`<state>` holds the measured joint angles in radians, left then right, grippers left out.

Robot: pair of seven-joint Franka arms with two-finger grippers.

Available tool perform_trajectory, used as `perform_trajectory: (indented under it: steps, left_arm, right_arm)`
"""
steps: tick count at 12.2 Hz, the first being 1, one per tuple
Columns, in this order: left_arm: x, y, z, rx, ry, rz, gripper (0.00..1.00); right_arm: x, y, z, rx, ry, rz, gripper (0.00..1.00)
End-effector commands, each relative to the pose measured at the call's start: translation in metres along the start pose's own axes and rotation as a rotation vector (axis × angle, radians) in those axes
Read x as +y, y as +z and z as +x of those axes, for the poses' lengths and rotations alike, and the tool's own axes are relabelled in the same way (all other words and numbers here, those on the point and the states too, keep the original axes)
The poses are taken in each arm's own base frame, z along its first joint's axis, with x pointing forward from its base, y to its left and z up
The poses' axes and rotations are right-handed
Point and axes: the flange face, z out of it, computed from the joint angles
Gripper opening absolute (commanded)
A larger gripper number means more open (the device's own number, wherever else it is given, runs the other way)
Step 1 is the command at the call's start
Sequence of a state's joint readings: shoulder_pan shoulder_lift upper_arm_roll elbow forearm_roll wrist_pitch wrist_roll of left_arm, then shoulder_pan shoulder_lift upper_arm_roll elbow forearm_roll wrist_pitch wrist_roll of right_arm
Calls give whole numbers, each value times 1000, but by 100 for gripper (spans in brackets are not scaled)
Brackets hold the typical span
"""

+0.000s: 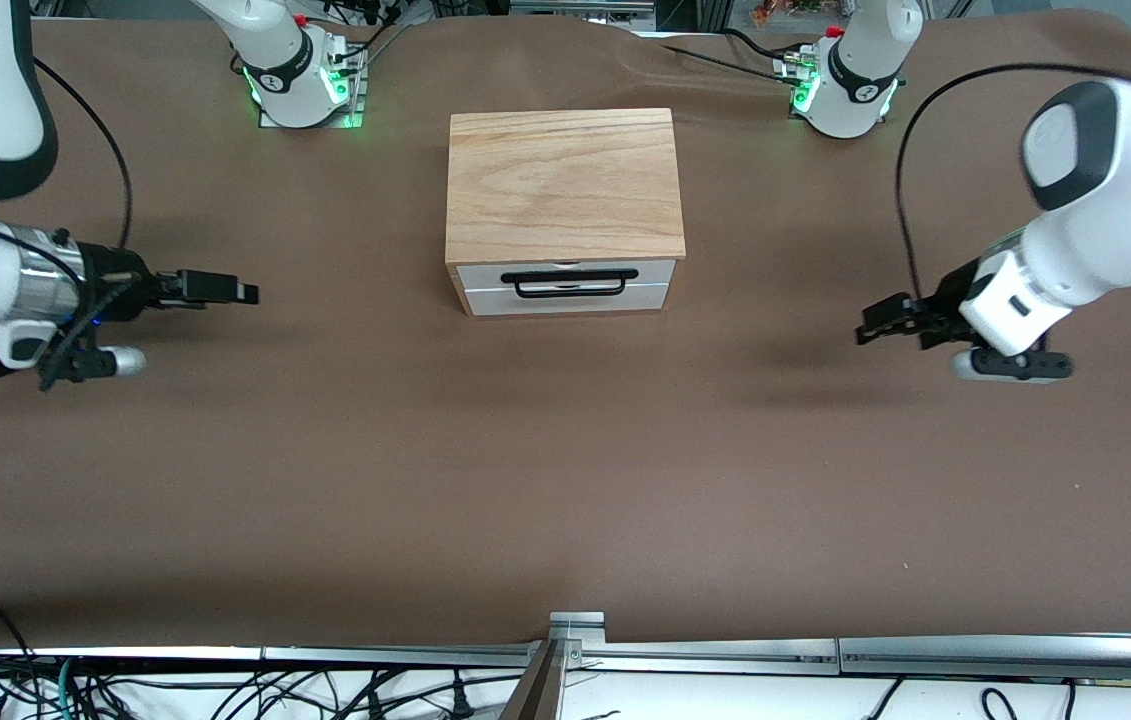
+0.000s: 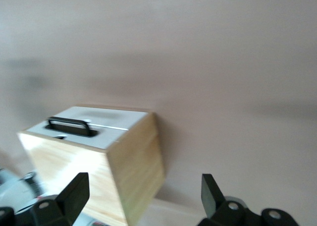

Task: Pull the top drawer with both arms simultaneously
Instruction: 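Move the left gripper and the right gripper toward the drawer handle ends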

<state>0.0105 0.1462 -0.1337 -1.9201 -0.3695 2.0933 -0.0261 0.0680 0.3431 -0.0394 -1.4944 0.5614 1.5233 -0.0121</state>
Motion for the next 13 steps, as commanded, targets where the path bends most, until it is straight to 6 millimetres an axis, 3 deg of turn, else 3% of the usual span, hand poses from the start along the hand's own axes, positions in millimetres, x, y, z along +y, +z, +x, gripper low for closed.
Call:
perform_trajectory:
  steps: [1, 3, 5, 7, 10, 13]
  left_arm:
    - [8, 51, -23, 47, 45, -87, 100]
    - [10, 84, -37, 3, -2, -244, 100]
    - [-11, 121, -49, 4, 83, -399, 100]
    - [-26, 158, -63, 37, 177, -524, 100]
    - [-15, 200, -82, 39, 239, -729, 100]
    - [20, 235, -100, 111, 177, -918, 100]
  right_arm:
    - [21, 25, 28, -19, -77, 195, 100]
    - [36, 66, 41, -70, -135, 346, 100]
    - [52, 112, 46, -86, -201, 511, 100]
    - [61, 144, 49, -83, -235, 626, 100]
    - [62, 199, 46, -105, -303, 777, 100]
    - [42, 250, 42, -77, -351, 892, 100]
